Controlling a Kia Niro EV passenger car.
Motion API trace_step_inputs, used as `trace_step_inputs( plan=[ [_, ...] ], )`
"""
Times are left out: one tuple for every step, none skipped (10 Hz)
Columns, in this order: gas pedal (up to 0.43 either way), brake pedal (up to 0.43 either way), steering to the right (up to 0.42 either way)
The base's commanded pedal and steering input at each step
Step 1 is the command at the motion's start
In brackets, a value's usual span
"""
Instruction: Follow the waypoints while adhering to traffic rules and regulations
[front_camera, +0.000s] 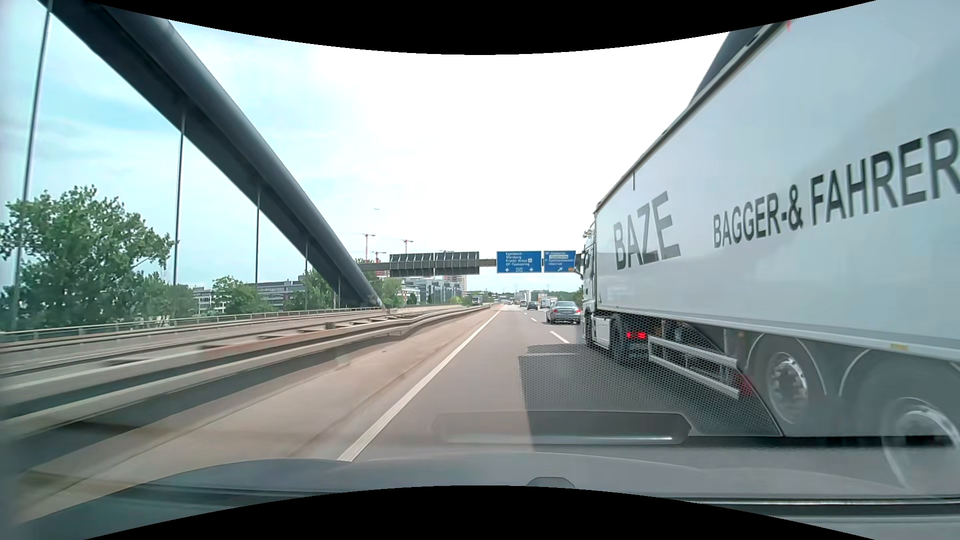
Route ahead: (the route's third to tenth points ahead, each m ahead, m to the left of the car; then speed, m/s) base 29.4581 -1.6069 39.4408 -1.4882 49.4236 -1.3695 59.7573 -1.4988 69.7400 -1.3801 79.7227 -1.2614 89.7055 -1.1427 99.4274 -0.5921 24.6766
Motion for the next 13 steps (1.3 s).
trace_step_inputs(
  plan=[
    [0.087, 0.000, -0.003],
    [0.087, 0.000, -0.003],
    [0.079, 0.000, -0.003],
    [0.079, 0.000, -0.003],
    [0.079, 0.000, -0.003],
    [0.079, 0.000, -0.003],
    [0.079, 0.000, -0.003],
    [0.079, 0.000, -0.003],
    [0.079, 0.000, -0.003],
    [0.079, 0.000, -0.003],
    [0.079, 0.000, -0.003],
    [0.079, 0.000, -0.004],
    [0.079, 0.000, -0.005]
  ],
)
